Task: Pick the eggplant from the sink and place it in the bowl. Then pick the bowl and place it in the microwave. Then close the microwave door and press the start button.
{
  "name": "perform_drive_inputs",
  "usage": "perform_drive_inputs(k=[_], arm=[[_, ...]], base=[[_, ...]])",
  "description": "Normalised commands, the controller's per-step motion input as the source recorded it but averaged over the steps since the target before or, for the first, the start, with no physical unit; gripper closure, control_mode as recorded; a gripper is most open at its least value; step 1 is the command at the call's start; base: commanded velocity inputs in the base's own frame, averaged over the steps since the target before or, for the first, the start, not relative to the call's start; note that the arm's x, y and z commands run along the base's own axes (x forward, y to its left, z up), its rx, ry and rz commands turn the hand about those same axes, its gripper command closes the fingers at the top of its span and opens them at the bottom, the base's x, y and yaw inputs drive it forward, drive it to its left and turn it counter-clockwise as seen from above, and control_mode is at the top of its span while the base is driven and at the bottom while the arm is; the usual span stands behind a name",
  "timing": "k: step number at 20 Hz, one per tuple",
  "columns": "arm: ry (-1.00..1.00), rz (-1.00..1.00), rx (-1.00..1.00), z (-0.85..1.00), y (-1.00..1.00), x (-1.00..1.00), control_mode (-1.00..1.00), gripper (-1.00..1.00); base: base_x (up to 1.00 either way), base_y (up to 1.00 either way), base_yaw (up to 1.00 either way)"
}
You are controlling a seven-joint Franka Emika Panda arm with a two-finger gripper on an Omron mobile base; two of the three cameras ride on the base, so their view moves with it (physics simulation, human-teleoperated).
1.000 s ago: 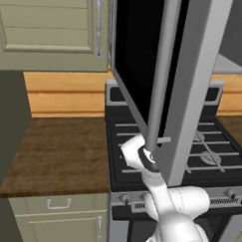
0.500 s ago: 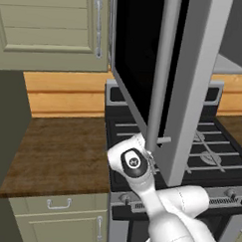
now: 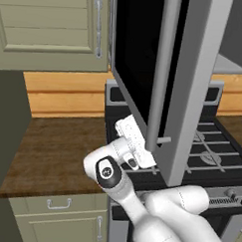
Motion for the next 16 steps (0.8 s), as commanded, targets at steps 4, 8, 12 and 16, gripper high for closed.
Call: perform_drive_inputs(k=[4,8,12,16], arm=[[-0.09,0.00,0.00,0.00,0.70,-0.15,-1.00,-1.00],[-0.07,0.00,0.00,0.00,0.59,-0.24,-1.00,-1.00],[-0.07,-0.02,0.00,0.17,0.35,-0.41,-1.00,-1.00],[-0.13,-0.02,0.04,0.47,0.02,-0.66,-1.00,-1.00]], base=[[0.00,0.00,0.00],[0.00,0.00,0.00],[0.00,0.00,0.00],[0.00,0.00,0.00]])
